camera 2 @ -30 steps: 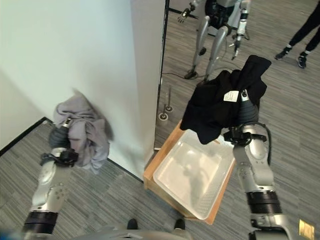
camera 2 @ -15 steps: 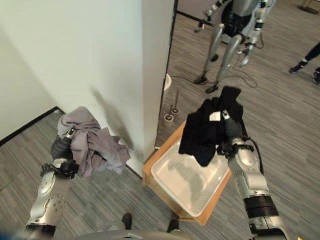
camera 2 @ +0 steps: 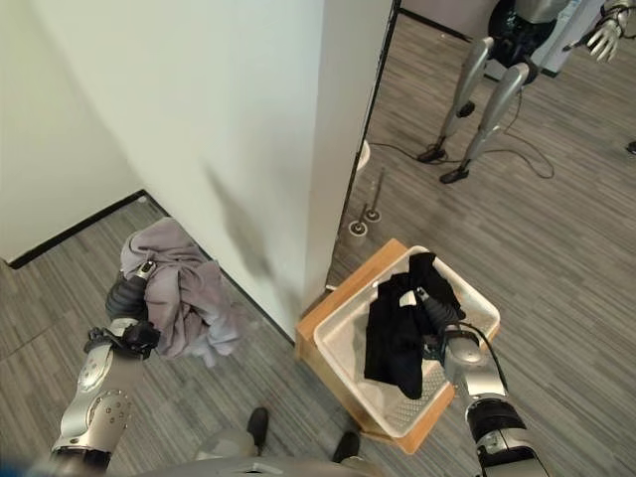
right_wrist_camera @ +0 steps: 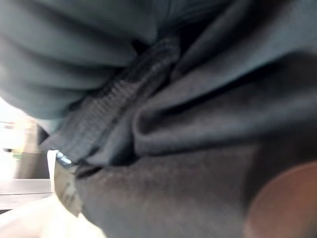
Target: Pick up bed clothes into laundry basket.
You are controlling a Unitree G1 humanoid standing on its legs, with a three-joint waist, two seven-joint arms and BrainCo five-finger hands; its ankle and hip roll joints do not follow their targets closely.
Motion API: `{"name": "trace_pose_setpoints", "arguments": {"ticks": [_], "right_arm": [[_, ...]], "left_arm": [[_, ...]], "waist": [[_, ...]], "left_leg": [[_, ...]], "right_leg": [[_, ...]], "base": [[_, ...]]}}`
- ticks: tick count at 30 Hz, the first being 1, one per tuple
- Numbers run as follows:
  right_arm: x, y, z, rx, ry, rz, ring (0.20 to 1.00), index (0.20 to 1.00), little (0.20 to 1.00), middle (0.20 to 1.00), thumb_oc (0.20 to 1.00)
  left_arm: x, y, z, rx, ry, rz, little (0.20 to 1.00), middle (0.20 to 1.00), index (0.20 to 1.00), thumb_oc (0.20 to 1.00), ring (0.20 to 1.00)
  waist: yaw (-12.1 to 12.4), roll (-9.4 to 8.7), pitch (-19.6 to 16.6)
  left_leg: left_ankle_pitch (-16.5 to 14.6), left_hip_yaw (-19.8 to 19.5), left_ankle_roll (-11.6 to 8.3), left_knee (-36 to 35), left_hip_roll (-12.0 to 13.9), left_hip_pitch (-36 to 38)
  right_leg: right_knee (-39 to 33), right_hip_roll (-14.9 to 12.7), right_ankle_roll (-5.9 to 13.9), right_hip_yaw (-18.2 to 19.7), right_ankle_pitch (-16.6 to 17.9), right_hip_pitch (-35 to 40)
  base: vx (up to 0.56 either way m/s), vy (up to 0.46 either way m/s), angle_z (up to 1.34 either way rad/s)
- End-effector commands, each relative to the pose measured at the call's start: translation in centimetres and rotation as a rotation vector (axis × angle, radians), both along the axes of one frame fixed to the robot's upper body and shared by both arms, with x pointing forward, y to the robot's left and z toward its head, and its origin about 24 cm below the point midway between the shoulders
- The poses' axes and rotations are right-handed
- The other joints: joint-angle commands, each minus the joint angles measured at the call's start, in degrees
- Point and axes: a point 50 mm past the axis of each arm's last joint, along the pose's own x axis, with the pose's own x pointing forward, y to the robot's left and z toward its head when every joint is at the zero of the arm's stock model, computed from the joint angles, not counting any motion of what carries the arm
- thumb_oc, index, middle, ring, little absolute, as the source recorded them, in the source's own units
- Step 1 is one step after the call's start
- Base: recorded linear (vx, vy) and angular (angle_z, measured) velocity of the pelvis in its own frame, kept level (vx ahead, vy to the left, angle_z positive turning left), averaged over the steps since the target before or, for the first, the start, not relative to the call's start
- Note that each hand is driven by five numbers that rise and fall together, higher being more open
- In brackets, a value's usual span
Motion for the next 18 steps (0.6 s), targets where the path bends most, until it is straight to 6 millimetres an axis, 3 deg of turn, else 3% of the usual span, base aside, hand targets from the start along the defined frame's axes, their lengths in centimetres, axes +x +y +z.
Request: {"name": "trace_pose_setpoints", "arguments": {"ticks": [1, 4, 13, 18], "right_arm": [[4.1, 0.5, 3.8, -0.114, -0.132, 0.097, 1.000, 1.000, 1.000, 1.000, 1.000], [3.7, 0.3, 3.0, -0.169, -0.059, 0.152, 1.000, 1.000, 1.000, 1.000, 1.000], [3.2, -0.5, 4.3, -0.215, -0.116, 0.166, 1.000, 1.000, 1.000, 1.000, 1.000], [3.1, -0.4, 6.6, -0.173, -0.251, 0.148, 1.000, 1.000, 1.000, 1.000, 1.000]], "left_arm": [[1.8, -0.4, 4.1, -0.002, -0.202, -0.061, 0.200, 0.200, 0.200, 0.200, 0.200], [1.9, -0.5, 4.2, 0.005, -0.207, -0.069, 0.200, 0.200, 0.200, 0.200, 0.200], [1.8, 0.1, 4.6, 0.031, -0.220, -0.043, 0.200, 0.200, 0.200, 0.200, 0.200], [2.0, 0.6, 5.3, 0.064, -0.242, -0.026, 0.200, 0.200, 0.200, 0.200, 0.200]], "waist": [[0.54, -0.02, -0.59], [0.71, 0.14, -0.58], [-0.34, 0.35, -1.18], [-1.70, 0.41, -1.80]], "left_leg": [[4.59, 0.62, -3.55, -0.11, 3.34, -3.36], [4.72, 0.34, -3.68, -0.11, 3.33, -3.69], [4.16, 0.79, -3.51, -0.11, 3.05, -2.85], [3.29, 2.30, -3.02, -0.11, 2.81, -1.62]], "right_leg": [[0.99, -1.27, 1.05, -1.54, -1.70, 1.46], [0.99, -1.28, 1.06, -1.69, -1.85, 1.27], [0.99, -1.71, 1.32, -1.59, -1.94, 2.06], [0.99, -2.64, 2.05, -0.71, -1.09, 2.16]], "base": [[-0.02, 0.004, 0.11], [0.00, 0.002, 0.08], [0.00, 0.003, 0.00], [-0.01, 0.039, -0.06]]}}
